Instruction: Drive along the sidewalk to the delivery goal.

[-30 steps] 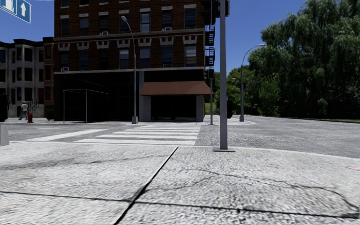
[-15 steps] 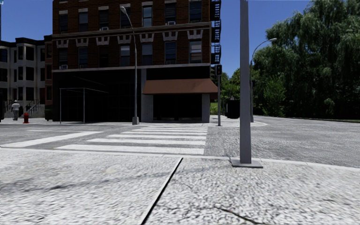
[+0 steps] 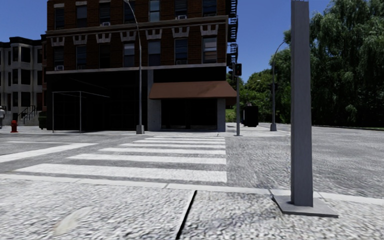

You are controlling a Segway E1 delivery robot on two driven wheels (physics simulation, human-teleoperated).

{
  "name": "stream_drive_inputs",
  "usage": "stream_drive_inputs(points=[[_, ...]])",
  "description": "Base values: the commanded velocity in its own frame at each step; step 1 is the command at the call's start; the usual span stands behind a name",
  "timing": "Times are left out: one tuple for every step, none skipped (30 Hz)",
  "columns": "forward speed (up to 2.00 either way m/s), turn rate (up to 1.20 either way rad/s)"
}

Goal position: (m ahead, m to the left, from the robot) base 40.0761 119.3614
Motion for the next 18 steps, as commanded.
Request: stream_drive_inputs(points=[[2.0,0.0],[2.0,0.0],[2.0,0.0],[2.0,0.0],[2.0,0.0],[2.0,0.0],[2.0,0.0],[2.0,0.0],[2.0,0.0],[2.0,0.0],[2.0,0.0],[2.0,0.0],[2.0,0.0],[2.0,0.0],[2.0,0.0],[2.0,0.0],[2.0,0.0],[2.0,0.0]])
